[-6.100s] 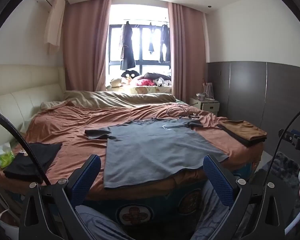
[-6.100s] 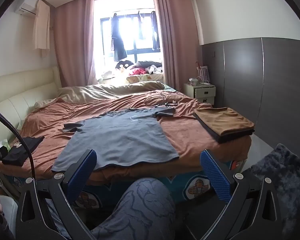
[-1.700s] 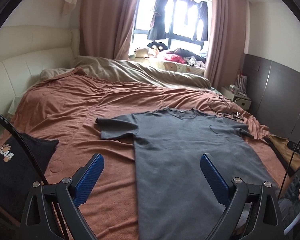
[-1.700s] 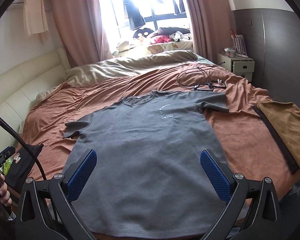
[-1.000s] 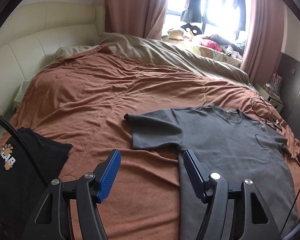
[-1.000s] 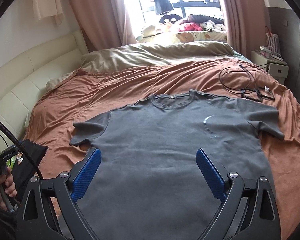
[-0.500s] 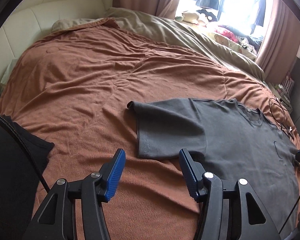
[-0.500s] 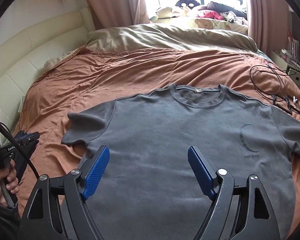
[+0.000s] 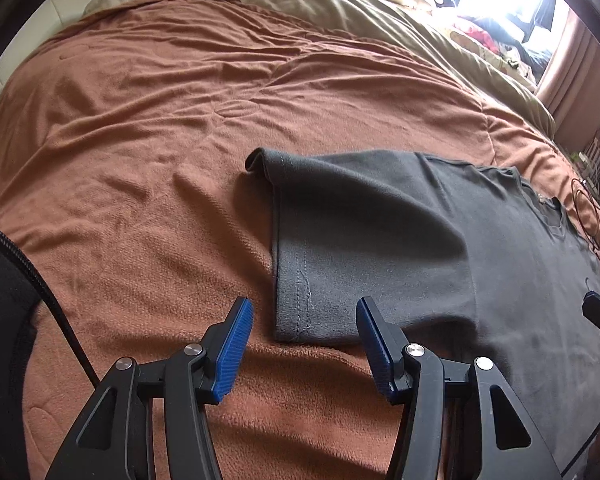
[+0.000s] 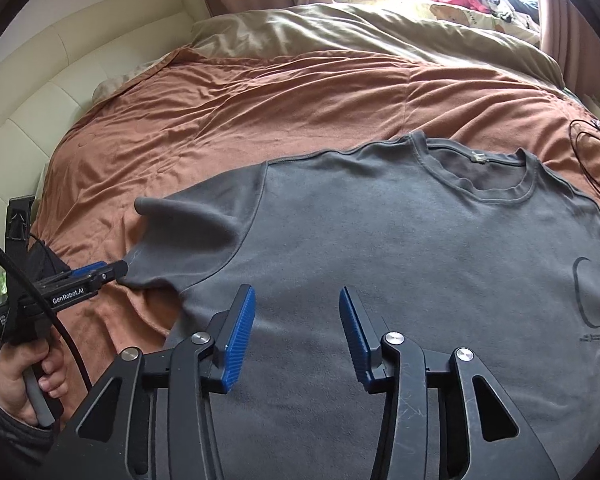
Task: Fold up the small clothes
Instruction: 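Grasp the T-shirt side edge with the left gripper while the right gripper grasps the body edge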
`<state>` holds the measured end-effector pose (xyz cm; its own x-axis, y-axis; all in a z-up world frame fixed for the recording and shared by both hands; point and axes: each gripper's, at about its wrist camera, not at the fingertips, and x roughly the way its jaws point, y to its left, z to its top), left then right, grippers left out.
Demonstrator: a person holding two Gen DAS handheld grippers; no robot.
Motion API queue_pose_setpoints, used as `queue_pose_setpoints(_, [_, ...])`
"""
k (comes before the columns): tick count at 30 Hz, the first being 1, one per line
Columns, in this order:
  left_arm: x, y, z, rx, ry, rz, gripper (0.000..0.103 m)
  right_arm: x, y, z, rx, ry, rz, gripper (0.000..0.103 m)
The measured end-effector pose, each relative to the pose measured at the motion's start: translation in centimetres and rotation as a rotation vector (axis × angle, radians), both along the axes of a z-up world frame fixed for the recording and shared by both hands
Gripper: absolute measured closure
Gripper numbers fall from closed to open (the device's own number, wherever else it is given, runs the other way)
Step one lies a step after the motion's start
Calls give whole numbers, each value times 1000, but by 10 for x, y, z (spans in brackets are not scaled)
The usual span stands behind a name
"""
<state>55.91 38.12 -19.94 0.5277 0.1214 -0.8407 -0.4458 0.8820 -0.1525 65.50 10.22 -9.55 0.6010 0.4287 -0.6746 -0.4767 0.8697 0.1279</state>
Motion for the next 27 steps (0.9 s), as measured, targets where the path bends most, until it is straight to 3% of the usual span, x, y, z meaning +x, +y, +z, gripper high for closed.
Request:
queue_pose_setpoints(4, [6, 0, -16, -36, 44, 2, 69, 14, 8, -8, 47, 49, -22, 72])
queue_pose_setpoints(6, [1, -1, -15, -53, 24, 7, 86, 17, 13, -11, 65, 66, -17, 72])
queue_pose_setpoints(9, [-11, -2, -9, -108, -14, 14, 91, 18, 20, -15, 86, 84, -5, 72])
queue_pose_setpoints(17, [-32, -14, 3, -218, -58, 3, 89, 28, 32, -29, 148, 159, -10, 72])
queue_pose_setpoints(19, [-34, -13, 2, -236, -51, 10, 85, 31, 36, -32, 161, 177, -11, 72])
queue_pose_setpoints(24, [-39, 6, 3, -229, -70, 66, 58, 39, 47, -39, 189, 218, 4, 80])
queue_pose_setpoints(27, [-33, 16, 1, -233, -72, 79, 57, 42, 52, -42, 198, 220, 2, 87])
